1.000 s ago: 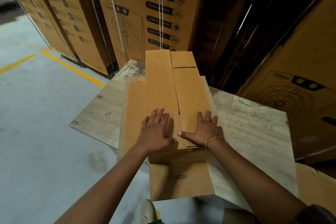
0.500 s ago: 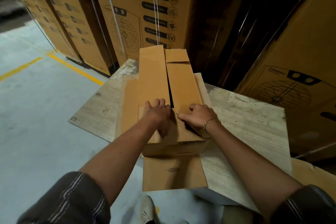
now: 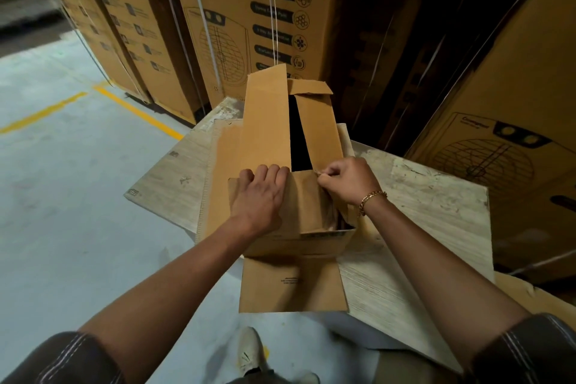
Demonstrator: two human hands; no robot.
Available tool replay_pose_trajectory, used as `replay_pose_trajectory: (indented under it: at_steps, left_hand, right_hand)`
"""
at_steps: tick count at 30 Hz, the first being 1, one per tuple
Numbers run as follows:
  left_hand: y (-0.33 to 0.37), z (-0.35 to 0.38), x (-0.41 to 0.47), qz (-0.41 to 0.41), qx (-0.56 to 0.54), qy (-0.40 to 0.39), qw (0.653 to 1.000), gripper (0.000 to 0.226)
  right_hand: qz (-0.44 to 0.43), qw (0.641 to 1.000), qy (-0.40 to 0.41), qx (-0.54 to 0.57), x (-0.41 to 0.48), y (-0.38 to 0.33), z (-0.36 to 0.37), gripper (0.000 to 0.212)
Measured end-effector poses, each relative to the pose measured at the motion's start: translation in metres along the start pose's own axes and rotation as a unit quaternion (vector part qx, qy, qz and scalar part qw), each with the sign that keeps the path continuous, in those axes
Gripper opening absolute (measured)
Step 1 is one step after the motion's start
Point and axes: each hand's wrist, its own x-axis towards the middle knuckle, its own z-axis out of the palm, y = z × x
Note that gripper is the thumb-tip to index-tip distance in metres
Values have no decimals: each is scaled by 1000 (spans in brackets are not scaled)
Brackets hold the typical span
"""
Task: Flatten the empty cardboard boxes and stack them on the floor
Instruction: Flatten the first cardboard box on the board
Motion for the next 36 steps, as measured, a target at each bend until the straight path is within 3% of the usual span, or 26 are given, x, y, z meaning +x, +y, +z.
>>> replay_pose_trajectory:
  at_steps: [3, 7, 9, 14, 17, 20, 21, 24, 26, 32, 35, 36]
  left_hand:
    - [4, 4, -28, 5, -34, 108, 994, 88]
    - [28, 1, -74, 3, -68, 219, 973, 36]
    - [43, 1, -101, 4, -114, 243, 963, 28]
    - [69, 16, -155, -10, -190, 134, 973, 30]
    - [65, 39, -158, -63, -184, 24, 981, 58]
    - [49, 51, -136, -170, -201, 69, 962, 38]
    - [42, 50, -124, -211, -196, 74, 955, 40]
    - [25, 49, -82, -278, -186, -13, 942, 80]
    - [20, 53, -62, -286, -212, -75, 932, 91]
    - [6, 63, -52, -347, -341, -5, 874, 63]
    - [1, 65, -49, -408, -415, 36, 813, 22]
    - [0, 63, -48, -432, -433, 44, 790, 23]
  right_hand:
    - [6, 999, 13, 47, -2, 6, -6, 19]
    - [-8, 998, -6, 70, -2, 11, -7, 23]
    - [-11, 998, -21, 66, -4, 11, -4, 27]
    - [-25, 998, -42, 26, -5, 3, 4, 23]
    - [-27, 997, -58, -33, -8, -3, 13, 17]
    - [-42, 989, -50, -130, -17, -9, 31, 16]
    - [-45, 986, -49, -154, -20, -11, 37, 16]
    - [-50, 981, -38, -181, -25, -14, 50, 17]
    - [-55, 986, -20, -158, -25, -12, 47, 18]
    - [-51, 996, 60, 39, -36, 19, 11, 19]
    - [-37, 989, 103, 100, -48, 32, 10, 13]
    - [-26, 984, 118, 133, -50, 34, 8, 14]
